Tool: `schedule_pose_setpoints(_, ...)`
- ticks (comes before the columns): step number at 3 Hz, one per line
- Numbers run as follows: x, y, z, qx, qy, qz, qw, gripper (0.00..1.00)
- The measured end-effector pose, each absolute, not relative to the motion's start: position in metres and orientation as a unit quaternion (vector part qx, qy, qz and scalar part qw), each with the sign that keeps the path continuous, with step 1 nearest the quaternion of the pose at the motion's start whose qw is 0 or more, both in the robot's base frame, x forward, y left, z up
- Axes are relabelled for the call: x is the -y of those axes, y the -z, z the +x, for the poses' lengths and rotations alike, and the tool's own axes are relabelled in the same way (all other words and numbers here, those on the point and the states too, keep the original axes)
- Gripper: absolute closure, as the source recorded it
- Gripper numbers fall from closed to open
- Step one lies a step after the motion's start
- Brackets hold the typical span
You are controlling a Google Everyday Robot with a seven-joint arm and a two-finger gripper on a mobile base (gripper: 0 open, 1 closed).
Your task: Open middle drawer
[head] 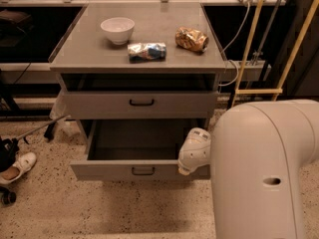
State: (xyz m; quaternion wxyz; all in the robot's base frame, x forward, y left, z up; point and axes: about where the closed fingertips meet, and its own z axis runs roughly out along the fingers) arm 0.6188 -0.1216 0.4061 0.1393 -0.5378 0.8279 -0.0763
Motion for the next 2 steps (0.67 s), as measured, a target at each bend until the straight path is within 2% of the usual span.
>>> schedule_pose_setpoints(2, 0.123, -0.4065, 0.6107, -0.83, 0.075, -0.534, 0.144, 1.0)
